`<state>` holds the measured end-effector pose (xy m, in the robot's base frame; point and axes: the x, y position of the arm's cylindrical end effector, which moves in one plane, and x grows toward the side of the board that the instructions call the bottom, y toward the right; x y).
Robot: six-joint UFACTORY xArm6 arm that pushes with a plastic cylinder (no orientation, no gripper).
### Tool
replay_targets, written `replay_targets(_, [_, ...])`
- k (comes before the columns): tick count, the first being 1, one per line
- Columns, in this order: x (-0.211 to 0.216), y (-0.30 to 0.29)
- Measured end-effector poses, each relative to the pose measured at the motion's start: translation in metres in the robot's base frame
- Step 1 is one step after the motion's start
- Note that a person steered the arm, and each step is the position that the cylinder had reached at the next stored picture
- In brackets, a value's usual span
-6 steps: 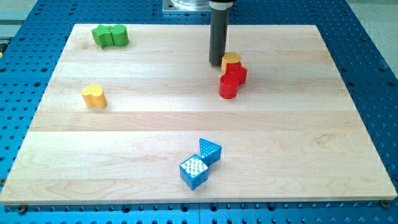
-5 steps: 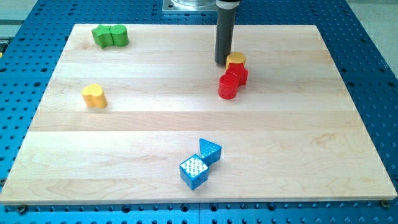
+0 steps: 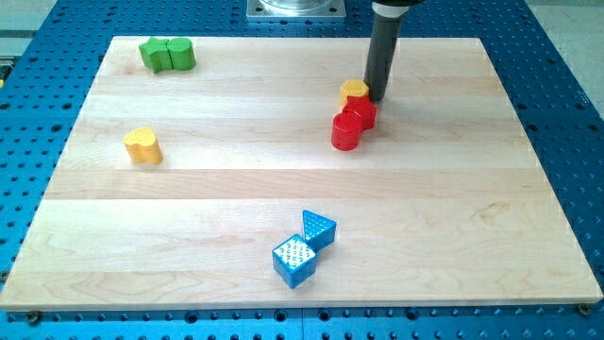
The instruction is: Place the arm left to the hexagon
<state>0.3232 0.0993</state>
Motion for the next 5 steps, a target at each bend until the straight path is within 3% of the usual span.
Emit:
replay_targets(2, [-0.008,0.010])
replay_targets(3, [-0.040,-0.025])
replay_targets(4, [-0.036,-0.109])
replay_targets(5, [0.018,-0.157])
